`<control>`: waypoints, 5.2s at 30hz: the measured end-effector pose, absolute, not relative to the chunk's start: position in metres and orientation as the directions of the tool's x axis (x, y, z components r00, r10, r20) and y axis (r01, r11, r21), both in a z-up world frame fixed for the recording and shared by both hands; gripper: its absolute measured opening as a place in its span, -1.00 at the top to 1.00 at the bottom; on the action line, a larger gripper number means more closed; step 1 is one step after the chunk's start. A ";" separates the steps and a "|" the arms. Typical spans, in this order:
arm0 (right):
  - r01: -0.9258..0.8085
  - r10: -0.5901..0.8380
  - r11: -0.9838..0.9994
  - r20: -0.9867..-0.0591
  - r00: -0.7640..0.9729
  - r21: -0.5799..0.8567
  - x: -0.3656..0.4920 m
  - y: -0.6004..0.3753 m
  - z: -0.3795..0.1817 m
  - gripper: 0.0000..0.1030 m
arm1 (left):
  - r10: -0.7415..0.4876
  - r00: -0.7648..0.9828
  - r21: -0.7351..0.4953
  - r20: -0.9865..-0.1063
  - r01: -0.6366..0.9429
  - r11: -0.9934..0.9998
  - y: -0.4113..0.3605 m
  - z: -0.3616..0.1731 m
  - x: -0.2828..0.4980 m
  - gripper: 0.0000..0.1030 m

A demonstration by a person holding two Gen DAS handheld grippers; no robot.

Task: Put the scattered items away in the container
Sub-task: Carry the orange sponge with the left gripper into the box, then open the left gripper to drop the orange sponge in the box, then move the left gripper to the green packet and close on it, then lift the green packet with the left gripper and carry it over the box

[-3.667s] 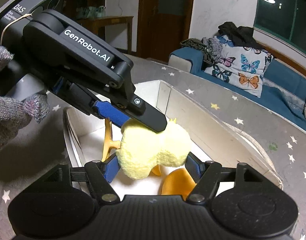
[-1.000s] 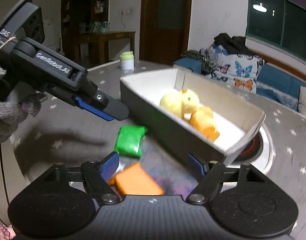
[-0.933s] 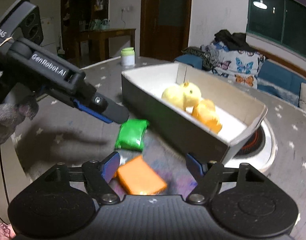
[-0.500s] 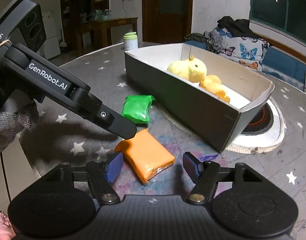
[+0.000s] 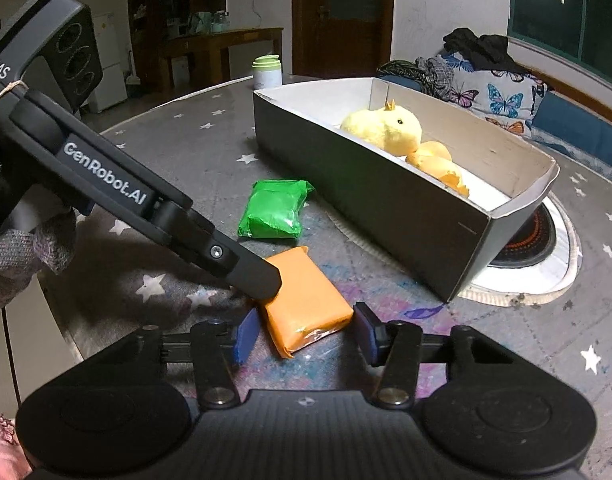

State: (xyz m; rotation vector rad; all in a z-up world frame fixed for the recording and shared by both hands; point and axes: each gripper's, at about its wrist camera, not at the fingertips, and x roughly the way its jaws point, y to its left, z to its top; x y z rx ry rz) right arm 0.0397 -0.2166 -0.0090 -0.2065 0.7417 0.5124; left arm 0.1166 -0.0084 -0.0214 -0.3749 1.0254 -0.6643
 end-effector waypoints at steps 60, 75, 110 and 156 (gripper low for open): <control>-0.447 0.286 0.887 -0.624 0.728 -0.114 0.145 -0.233 0.041 -0.01 | -0.612 0.507 -0.497 -0.607 0.358 0.790 -0.040 0.023 0.215 0.40; -0.451 0.327 0.886 -0.544 0.773 -0.109 0.095 -0.227 0.055 -0.02 | -0.599 0.547 -0.487 -0.585 0.355 0.798 -0.014 0.031 0.179 0.40; -0.548 0.409 0.837 -0.663 0.627 -0.002 0.103 -0.148 -0.016 0.02 | -0.554 0.499 -0.579 -0.666 0.122 0.806 0.029 -0.029 0.161 0.38; -0.499 0.418 0.866 -0.567 0.710 0.013 0.064 -0.154 0.031 0.20 | -0.466 0.628 -0.440 -0.623 0.212 0.873 0.000 0.040 0.123 0.47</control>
